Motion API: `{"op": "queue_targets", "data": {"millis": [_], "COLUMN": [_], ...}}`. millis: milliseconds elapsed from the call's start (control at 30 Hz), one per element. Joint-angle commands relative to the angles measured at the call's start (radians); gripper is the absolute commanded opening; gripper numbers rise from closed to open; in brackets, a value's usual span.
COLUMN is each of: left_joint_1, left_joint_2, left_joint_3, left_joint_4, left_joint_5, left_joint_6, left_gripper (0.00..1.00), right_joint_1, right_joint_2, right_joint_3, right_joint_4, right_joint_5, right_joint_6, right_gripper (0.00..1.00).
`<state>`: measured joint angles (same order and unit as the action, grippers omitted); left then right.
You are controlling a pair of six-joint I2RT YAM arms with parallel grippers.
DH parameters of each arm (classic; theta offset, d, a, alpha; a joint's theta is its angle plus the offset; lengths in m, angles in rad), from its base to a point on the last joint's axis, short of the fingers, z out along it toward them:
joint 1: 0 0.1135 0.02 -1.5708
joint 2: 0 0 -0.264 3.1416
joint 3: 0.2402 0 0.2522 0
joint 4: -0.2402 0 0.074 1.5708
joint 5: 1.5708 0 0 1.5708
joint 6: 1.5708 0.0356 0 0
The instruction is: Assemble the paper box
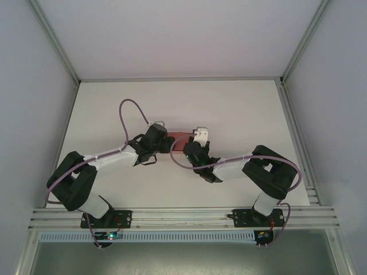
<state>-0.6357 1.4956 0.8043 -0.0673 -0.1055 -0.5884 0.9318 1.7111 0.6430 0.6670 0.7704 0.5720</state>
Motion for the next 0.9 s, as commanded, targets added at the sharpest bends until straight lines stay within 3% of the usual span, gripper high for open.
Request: {"op": "queue_targets", "data": {"millis": [0,33,67,333,433,500,533,633,733,867], "left_joint_1": [-0.014,-0.014,-0.013,-0.013,-0.009,0.037,0.082,0.225,0.258,0.259], "left_joint_2": [-0.063,-0.087,-0.112,-0.441,-0.502,-0.489,-0.465,-0.35,-0.242,-0.143], "left_joint_3": [0.008,0.011,0.014,0.016,0.053,0.058,0.064,0.074,0.066,0.059], "left_joint_4": [-0.148,-0.187,-0.222,-0.381,-0.414,-0.409,-0.409,-0.354,-0.24,-0.177], "left_joint_5": [-0.017,-0.034,-0.046,-0.016,-0.097,-0.165,-0.147,0.031,0.124,0.145], "left_joint_6": [-0.014,-0.019,-0.023,-0.052,-0.06,-0.086,-0.101,-0.13,-0.122,-0.103], "left_gripper": [0.88,0.97,1.0,1.0,1.0,1.0,1.0,1.0,1.0,1.0], "right_joint_1": [0.011,0.014,0.016,0.023,0.032,0.045,0.053,0.067,0.067,0.069], "right_joint_2": [0.05,0.055,0.058,0.032,0.047,0.067,0.077,0.096,0.104,0.099], "right_joint_3": [-0.029,-0.029,-0.029,-0.06,-0.048,-0.035,-0.029,-0.028,-0.028,-0.035], "right_joint_4": [-0.005,-0.003,-0.004,-0.009,-0.008,-0.003,0.004,0.043,0.061,0.055], "right_joint_5": [-0.054,-0.057,-0.056,-0.056,-0.076,-0.085,-0.085,-0.078,-0.092,-0.115], "right_joint_6": [0.014,-0.001,-0.014,-0.132,-0.175,-0.212,-0.232,-0.279,-0.304,-0.315], "right_gripper": [0.0,0.0,0.0,0.0,0.0,0.0,0.0,0.0,0.0,0.02]}}
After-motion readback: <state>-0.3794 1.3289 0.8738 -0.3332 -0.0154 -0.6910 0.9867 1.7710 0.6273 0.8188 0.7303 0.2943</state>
